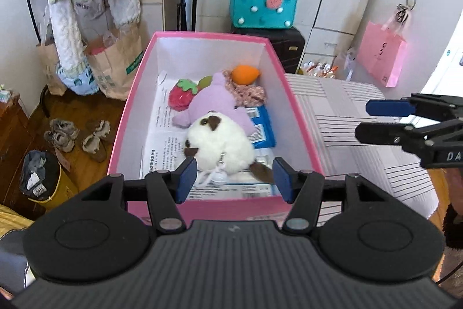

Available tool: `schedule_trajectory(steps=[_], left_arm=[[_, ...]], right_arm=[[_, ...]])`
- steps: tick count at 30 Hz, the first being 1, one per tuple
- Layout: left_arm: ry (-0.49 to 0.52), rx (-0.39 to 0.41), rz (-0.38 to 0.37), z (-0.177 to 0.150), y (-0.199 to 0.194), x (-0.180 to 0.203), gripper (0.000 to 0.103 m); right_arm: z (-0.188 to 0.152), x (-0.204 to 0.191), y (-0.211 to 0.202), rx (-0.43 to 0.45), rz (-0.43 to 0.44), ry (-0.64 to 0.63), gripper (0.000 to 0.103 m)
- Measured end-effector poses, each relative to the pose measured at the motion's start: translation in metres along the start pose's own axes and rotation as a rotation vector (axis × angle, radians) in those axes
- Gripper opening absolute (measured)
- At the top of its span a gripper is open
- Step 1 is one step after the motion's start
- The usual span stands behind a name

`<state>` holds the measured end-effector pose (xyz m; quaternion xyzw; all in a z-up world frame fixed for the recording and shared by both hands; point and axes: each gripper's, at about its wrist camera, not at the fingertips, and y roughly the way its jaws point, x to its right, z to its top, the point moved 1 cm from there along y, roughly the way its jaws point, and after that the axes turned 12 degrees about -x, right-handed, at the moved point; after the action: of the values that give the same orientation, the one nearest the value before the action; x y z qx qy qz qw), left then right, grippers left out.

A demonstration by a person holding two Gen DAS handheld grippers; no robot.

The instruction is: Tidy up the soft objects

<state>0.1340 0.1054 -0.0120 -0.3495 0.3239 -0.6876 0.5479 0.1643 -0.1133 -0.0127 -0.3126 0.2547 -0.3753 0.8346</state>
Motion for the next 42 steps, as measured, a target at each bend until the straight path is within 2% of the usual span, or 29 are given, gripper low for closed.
schedule_trajectory(steps=[7,10,14,18,21,24,26,27,32,34,38,42], left_arm=[[0.024,0.042,-0.001,-0.011,-0.025,0.027,0.060],[0.022,0.034,-0.034,-0.011,-0.031,0.037,0.065],[0.042,0.029,-0.048,-0.014,-0.041,0.053,0.070],[0.055,0.040,-0.042,-0.017,-0.050,0.064,0.082],[0.066,0.046,-0.055,-0.021,-0.053,0.069,0.087],[0.073,0.054,-0.050,-0.026,-0.053,0.074,0.096],[0.078,0.056,-0.032,-0.029,-0.053,0.078,0.098],[0.081,0.049,-0.024,-0.030,-0.052,0.080,0.100],[0.069,0.015,0.002,-0.032,-0.050,0.085,0.101],[0.050,-0.001,0.040,-0.032,-0.049,0.086,0.101],[0.014,-0.007,0.118,-0.033,-0.049,0.089,0.101],[0.029,0.043,0.199,-0.039,-0.052,0.096,0.101]], right_arm=[[-0.016,-0.014,-0.036,0.054,-0.053,-0.034,0.074],[-0.024,-0.018,-0.055,0.083,-0.056,-0.064,0.088],[-0.028,-0.017,-0.075,0.077,-0.084,-0.053,0.095],[-0.031,-0.017,-0.088,0.070,-0.175,0.017,0.103],[-0.038,-0.011,-0.099,0.066,-0.124,0.039,0.103],[-0.044,-0.005,-0.105,0.068,-0.081,0.091,0.103],[-0.048,-0.003,-0.107,0.062,-0.101,0.119,0.103],[-0.051,-0.006,-0.107,0.060,-0.133,0.117,0.103],[-0.059,-0.015,-0.105,0.050,-0.283,0.099,0.103],[-0.060,-0.017,-0.106,0.047,-0.303,0.110,0.103],[-0.064,-0.016,-0.111,0.042,-0.292,0.147,0.103],[-0.072,-0.016,-0.116,0.030,-0.373,0.185,0.103]])
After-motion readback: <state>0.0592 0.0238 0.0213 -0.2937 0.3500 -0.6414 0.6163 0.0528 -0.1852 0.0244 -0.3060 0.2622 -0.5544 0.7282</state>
